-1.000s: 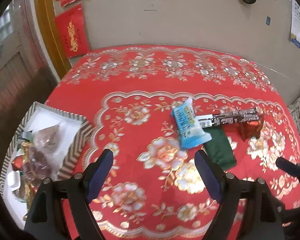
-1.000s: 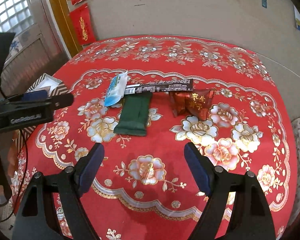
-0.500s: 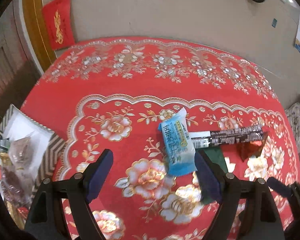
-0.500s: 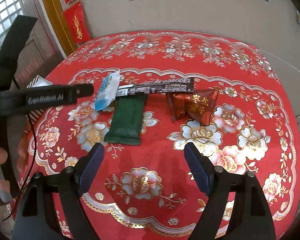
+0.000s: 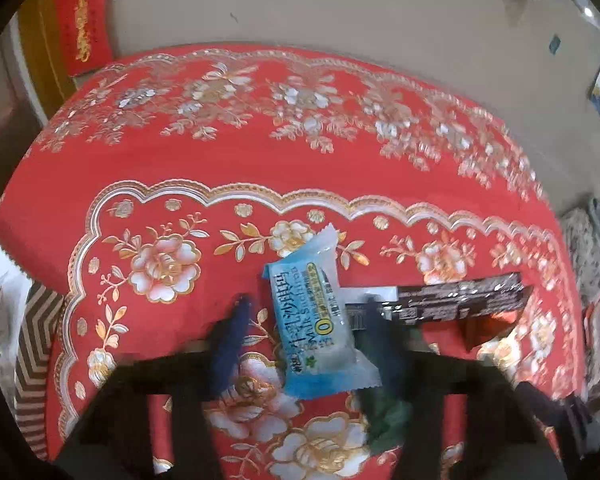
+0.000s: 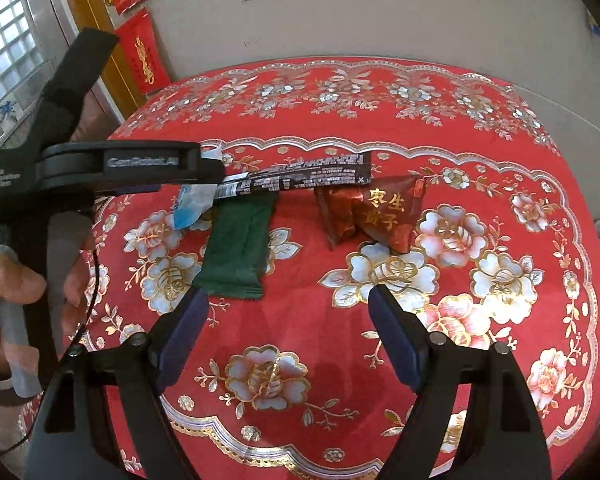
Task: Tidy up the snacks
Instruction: 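Grasp the blue milk sachima packet with left tool while right grasps dark green packet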
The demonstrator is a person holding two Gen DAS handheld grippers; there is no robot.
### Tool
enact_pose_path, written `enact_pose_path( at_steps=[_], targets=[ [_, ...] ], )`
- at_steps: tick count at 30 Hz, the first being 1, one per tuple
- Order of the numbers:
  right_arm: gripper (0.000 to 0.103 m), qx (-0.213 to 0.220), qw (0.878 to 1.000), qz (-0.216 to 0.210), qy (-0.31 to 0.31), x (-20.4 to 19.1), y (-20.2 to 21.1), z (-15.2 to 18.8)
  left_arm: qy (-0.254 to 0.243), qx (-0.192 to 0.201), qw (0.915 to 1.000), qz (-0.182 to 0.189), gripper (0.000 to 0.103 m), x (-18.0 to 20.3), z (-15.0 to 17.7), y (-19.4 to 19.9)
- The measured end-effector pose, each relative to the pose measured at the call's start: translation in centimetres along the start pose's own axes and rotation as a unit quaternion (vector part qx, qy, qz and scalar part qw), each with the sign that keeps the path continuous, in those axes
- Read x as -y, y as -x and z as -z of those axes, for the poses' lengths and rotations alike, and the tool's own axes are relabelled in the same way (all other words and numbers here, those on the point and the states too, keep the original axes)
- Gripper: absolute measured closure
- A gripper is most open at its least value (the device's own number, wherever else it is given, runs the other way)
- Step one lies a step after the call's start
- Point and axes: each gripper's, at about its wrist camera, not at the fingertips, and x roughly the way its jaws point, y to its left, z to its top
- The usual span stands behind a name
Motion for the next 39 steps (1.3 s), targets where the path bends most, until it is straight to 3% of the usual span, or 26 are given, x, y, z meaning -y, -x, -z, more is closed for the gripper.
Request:
enact_pose_path(
  at_steps=[3, 9, 13, 19, 21, 24, 25, 26, 32, 39],
  targets=[
    [0.02, -0.001, 1.0, 0.0, 0.005, -0.3, -0.1, -0.1, -0.009, 0.002, 1.0, 0.0, 0.073, -0.3, 0.1, -0.1],
    [0.02, -0.003, 1.0, 0.007, 0.01, -1.6, -1.3, -1.0, -0.009, 0.016, 0.9998, 0.005, 0.075, -1.5, 0.1, 0.9],
    [0.02, -0.01, 1.0, 0.016, 0.009, -2.8, -3.1, -1.8, -0.014, 0.03, 0.9992, -0.02, 0.075, -2.4, 0.5, 2.3],
    [0.02, -0.03, 0.994, 0.09, 0.045, -5.1, -6.4, -3.4, -0.011, 0.037, 0.999, -0.024, 0.075, -4.1, 1.6, 4.0],
    [0.022, -0.034, 0.994, 0.091, 0.049, -5.1, -6.9, -3.6, -0.014, 0.044, 0.9984, -0.033, 0.075, -4.5, 2.0, 4.5],
    [0.04, -0.028, 0.995, 0.08, 0.047, -4.7, -7.0, -3.6, -0.013, 0.047, 0.998, -0.04, 0.075, -4.9, 2.8, 4.9],
    [0.055, -0.026, 0.995, 0.077, 0.05, -4.8, -6.7, -3.4, -0.012, 0.046, 0.9981, -0.041, 0.075, -5.1, 3.1, 5.0],
    [0.059, -0.025, 0.996, 0.073, 0.054, -4.8, -6.4, -3.3, -0.012, 0.046, 0.998, -0.042, 0.075, -5.2, 3.3, 5.1],
    [0.06, -0.036, 0.997, 0.054, 0.05, -4.6, -5.1, -1.8, -0.017, 0.055, 0.997, -0.051, 0.075, -5.4, 5.4, 6.1],
    [0.06, -0.005, 0.997, 0.048, 0.063, -5.7, -1.6, 0.4, -0.022, 0.07, 0.9955, -0.059, 0.075, -5.5, 7.7, 7.7]
  ],
)
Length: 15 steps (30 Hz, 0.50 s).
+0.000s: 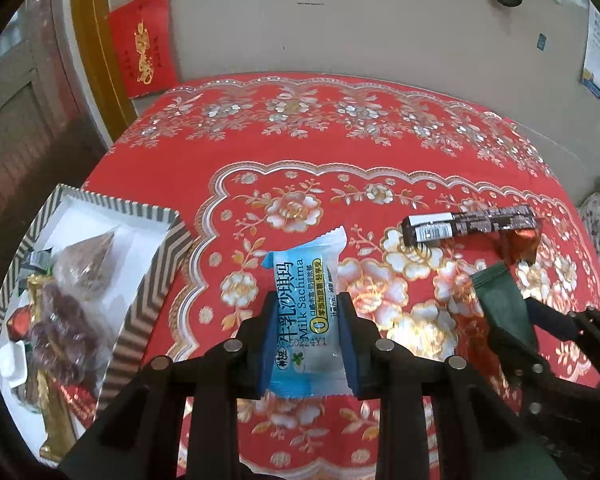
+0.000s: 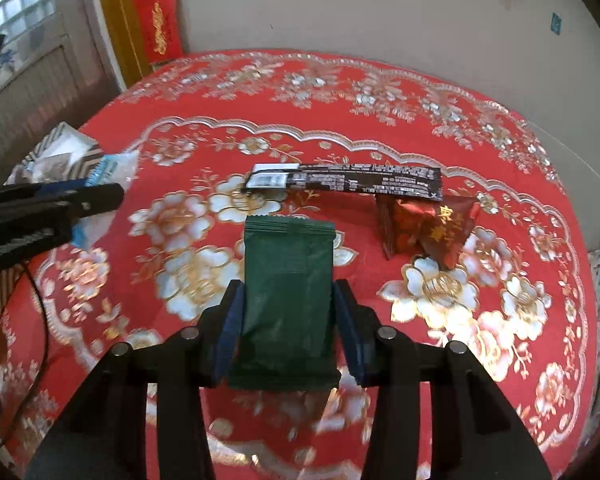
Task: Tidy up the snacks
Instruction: 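Grasp the blue milk sachima packet with left tool while right grasps dark green packet, then carry the blue packet and green packet toward the white tray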
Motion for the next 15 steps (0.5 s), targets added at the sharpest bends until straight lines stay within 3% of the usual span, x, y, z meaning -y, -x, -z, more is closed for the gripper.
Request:
enact_pose_path(
  at_steps=[15],
  targets=[
    [0.06, 0.049, 0.999, -0.018, 0.011, -3.6, 3.9, 0.7, -0.004, 0.032, 0.9993, -0.016, 0.075, -1.9, 3.7, 4.7]
  ],
)
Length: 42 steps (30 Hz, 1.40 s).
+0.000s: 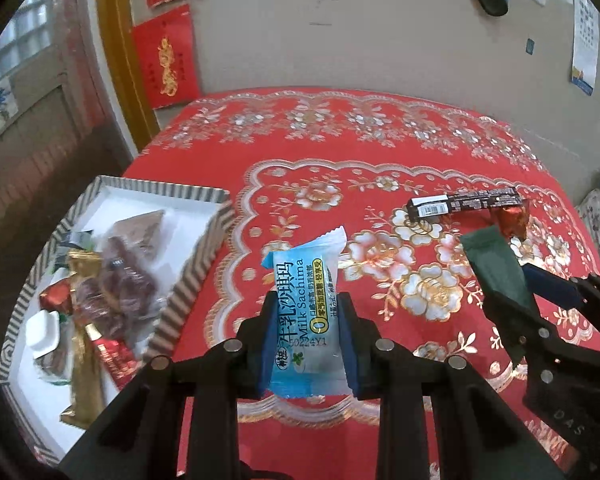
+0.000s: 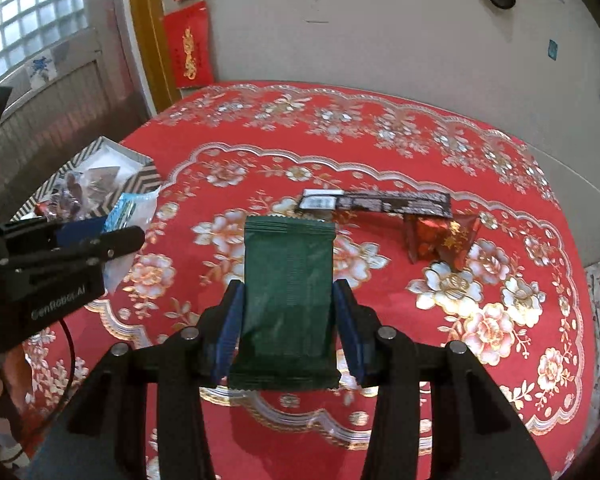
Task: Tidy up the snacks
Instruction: 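Carry the blue packet and green packet toward the white tray, then lower the blue packet with left tool while right lowers green packet, release both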
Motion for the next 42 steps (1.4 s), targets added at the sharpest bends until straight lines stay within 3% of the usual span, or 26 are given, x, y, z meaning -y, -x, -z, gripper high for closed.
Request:
enact_pose_path(
  at_steps=[18, 34, 42],
  targets=[
    [0.06, 0.023, 0.996, -0.059, 0.059, -9.1, -0.5, -3.3, 0.038, 0.03, 0.998, -0.042, 0.075, -8.3, 1.2, 4.9],
    [0.06, 0.03, 0.987, -0.1, 0.123, -18.6, -1.7, -5.9, 0.1, 0.046, 0.9898, -0.09, 0.075, -18.1, 2.0, 7.5],
    [0.06, 0.025, 0.983, -0.117, 0.138, -22.1, -3.0, -6.9, 0.129, 0.034, 0.9849, -0.111, 0.075, -22.4, 3.3, 7.0]
  ],
)
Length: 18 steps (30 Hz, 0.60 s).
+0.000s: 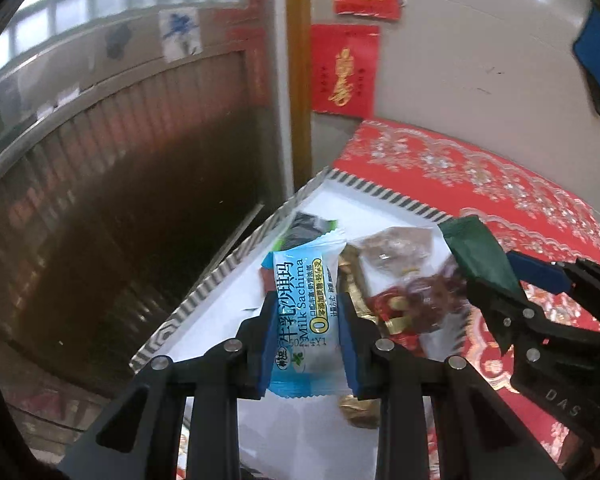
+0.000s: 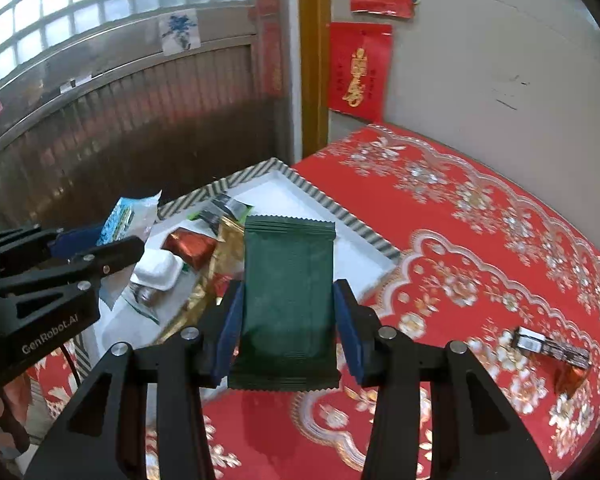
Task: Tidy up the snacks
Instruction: 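Lower the blue packet with left tool while right lowers green packet, release both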
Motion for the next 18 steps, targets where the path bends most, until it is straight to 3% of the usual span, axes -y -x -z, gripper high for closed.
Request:
enact_pose_path(
  at_steps=[18],
  targets=[
    [0.06, -0.054, 0.998, -0.012, 0.043, -5.8, -7.7, -2.4, 0.028, -0.027, 0.999, -0.024, 0.075, -4.1, 1.7, -3.9]
  ],
)
